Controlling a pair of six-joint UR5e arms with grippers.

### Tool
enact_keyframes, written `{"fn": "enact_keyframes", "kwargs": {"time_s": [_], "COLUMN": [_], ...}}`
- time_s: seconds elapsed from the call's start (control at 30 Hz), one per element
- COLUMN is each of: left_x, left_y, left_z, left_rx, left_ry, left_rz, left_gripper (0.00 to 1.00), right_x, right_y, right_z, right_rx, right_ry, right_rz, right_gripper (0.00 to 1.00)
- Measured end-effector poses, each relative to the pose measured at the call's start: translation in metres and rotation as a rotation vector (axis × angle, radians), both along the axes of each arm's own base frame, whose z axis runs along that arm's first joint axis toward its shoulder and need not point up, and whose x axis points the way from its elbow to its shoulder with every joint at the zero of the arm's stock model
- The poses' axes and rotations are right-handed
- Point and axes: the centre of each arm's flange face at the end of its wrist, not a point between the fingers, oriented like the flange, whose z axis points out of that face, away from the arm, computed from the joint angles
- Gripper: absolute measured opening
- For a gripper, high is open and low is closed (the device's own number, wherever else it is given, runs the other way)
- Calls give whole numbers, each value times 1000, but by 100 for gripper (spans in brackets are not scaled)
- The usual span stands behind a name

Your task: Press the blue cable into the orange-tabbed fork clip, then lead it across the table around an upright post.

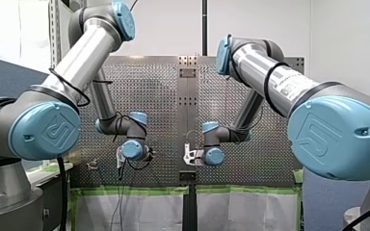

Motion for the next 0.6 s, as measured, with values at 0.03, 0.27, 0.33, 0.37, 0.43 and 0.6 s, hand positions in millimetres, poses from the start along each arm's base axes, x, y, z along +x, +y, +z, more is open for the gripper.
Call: {"fn": "enact_keyframes", "kwargs": {"time_s": [0.03, 0.27, 0.33, 0.37, 0.43, 0.6], "left_x": [-2, 3, 6, 6, 7, 10], "left_y": [-1, -7, -8, -9, -9, -16], "left_z": [-6, -13, -11, -11, -10, -7], "left_rx": [3, -1, -1, -1, -1, -3], "left_ry": [9, 1, -4, -5, -7, -15], "left_rz": [-2, -10, -8, -8, -7, -15], "left_gripper": [100, 100, 100, 100, 100, 100], "right_x": [1, 4, 4, 4, 4, 5], "right_y": [0, 3, 3, 3, 3, 4], "right_z": [0, 0, 0, 0, 0, 0], "right_rx": [0, 0, 1, 1, 1, 1], "right_ry": [0, 0, 2, 2, 4, 5], "right_rz": [4, 17, 18, 19, 19, 21], "right_gripper": [0, 0, 0, 0, 0, 0]}}
